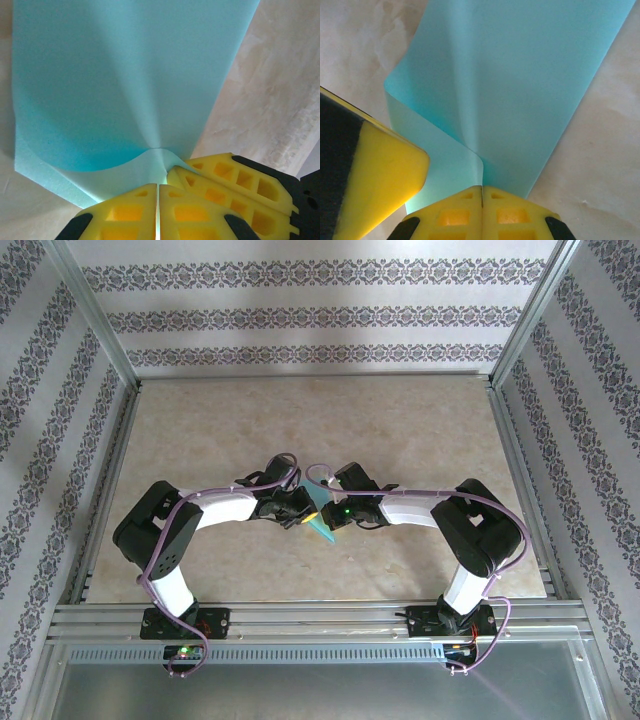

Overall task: Fold a paper plane with a square sheet of paper (pick it up from the middle)
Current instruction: Third fold the triangle at the center of the table.

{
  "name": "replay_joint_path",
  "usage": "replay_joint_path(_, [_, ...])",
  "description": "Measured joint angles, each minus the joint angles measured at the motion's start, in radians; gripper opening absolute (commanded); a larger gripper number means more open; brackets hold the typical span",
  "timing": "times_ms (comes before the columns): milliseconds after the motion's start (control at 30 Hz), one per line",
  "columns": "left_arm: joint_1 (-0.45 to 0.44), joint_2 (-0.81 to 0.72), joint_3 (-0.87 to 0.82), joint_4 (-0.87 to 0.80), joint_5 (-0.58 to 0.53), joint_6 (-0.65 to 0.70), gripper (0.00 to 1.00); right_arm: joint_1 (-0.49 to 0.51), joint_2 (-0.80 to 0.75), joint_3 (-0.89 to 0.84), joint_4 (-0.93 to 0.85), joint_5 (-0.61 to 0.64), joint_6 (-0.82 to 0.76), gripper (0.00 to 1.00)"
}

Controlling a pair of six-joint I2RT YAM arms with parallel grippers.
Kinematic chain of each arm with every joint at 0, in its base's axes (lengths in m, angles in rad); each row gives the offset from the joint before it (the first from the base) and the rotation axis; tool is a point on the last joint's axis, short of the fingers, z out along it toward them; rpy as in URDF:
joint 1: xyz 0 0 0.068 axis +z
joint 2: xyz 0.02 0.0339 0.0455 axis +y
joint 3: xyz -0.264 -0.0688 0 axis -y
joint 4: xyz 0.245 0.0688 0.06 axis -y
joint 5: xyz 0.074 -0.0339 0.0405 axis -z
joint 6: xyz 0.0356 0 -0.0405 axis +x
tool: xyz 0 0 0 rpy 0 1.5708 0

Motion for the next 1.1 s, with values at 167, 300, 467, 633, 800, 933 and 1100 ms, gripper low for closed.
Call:
replay_joint_path(167, [0.000,0.000,-0.011,0.001,-0.012,0.000,0.09,-0.002,0.002,0.000,0.000,-0.001,0.000,0.00])
replay_joint_path(300, [0.000,0.000,-0.035,0.001,-0.016,-0.004,0.09,-0.006,0.002,0.000,0.000,-0.008,0.000,0.00])
replay_joint_path(467, [0.000,0.000,-0.047,0.005,-0.017,-0.008,0.09,-0.006,0.005,0.001,0.001,-0.012,0.004,0.00])
replay_joint_path(633, [0.000,0.000,-0.047,0.008,-0.020,-0.008,0.09,-0.009,0.009,0.006,0.000,-0.015,0.007,0.00])
replay_joint_path(800, [0.000,0.000,-0.048,0.009,-0.023,-0.012,0.09,-0.013,0.010,0.008,0.000,-0.022,0.007,0.00])
replay_joint_path(933, [0.000,0.000,-0.049,0.013,-0.024,-0.018,0.09,-0.013,0.013,0.012,-0.001,-0.023,0.007,0.00])
replay_joint_path(1100, [0.000,0.000,-0.055,0.021,-0.027,-0.028,0.08,-0.013,0.013,0.012,-0.001,-0.023,0.008,0.00])
